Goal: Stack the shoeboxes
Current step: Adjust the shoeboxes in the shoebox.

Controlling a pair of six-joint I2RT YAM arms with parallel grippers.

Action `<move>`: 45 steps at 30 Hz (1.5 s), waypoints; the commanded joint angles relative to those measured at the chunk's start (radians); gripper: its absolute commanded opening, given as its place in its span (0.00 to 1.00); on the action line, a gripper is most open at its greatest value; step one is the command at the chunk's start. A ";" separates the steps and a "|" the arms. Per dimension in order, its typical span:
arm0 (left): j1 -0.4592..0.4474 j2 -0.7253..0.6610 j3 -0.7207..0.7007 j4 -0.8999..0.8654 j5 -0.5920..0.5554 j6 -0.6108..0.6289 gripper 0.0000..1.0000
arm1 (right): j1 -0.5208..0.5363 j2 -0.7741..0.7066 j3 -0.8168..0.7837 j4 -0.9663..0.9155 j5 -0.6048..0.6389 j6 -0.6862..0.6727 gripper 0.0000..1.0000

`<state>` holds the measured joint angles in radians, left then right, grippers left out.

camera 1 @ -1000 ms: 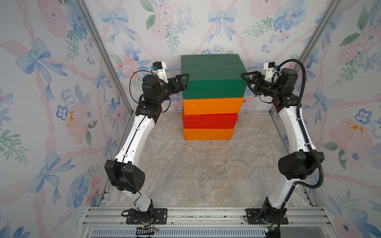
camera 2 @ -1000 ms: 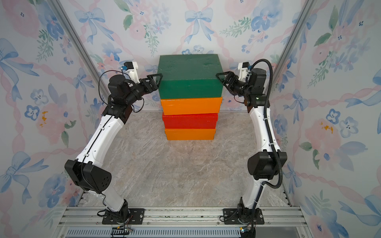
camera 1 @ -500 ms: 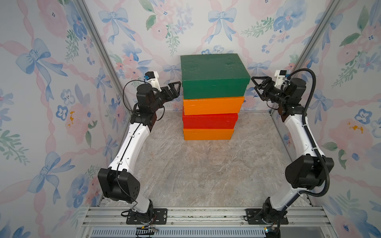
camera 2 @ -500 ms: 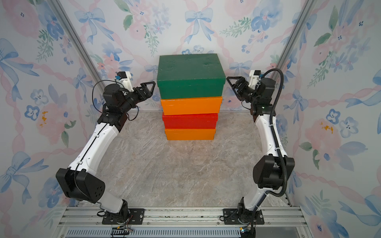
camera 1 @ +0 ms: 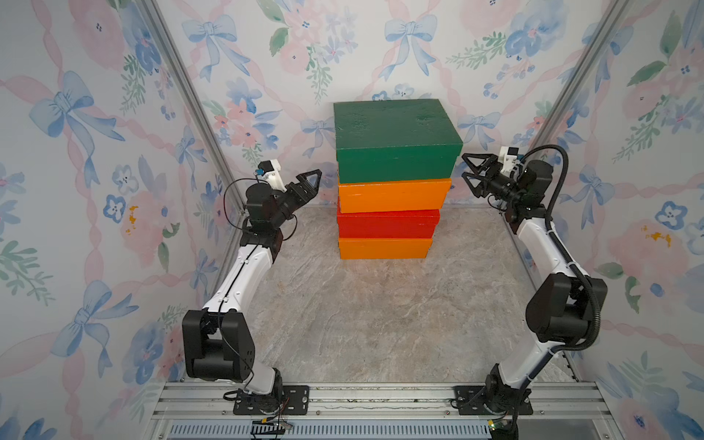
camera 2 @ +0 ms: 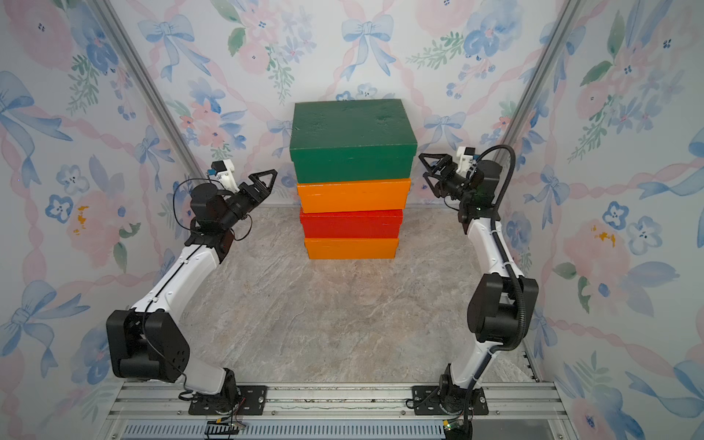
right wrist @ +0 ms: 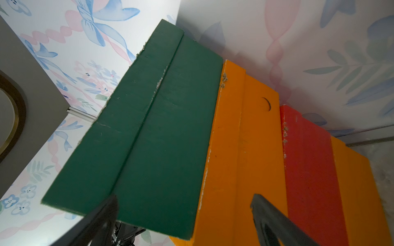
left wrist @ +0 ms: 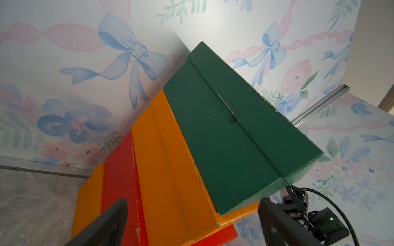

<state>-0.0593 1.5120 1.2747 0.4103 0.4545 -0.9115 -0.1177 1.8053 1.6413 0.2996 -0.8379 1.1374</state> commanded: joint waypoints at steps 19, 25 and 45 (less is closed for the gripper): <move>-0.038 0.063 -0.089 0.164 0.044 -0.078 0.73 | 0.017 0.017 -0.142 0.101 -0.001 0.025 0.85; -0.055 0.096 -0.084 0.165 0.029 -0.075 0.68 | 0.028 0.024 -0.145 0.109 -0.005 0.028 0.72; -0.099 0.190 -0.012 0.166 0.025 -0.082 0.65 | 0.062 0.042 -0.160 0.118 -0.001 0.023 0.47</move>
<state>-0.1459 1.6829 1.2274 0.5529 0.4763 -0.9970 -0.0692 1.8397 1.5002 0.3988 -0.8333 1.1782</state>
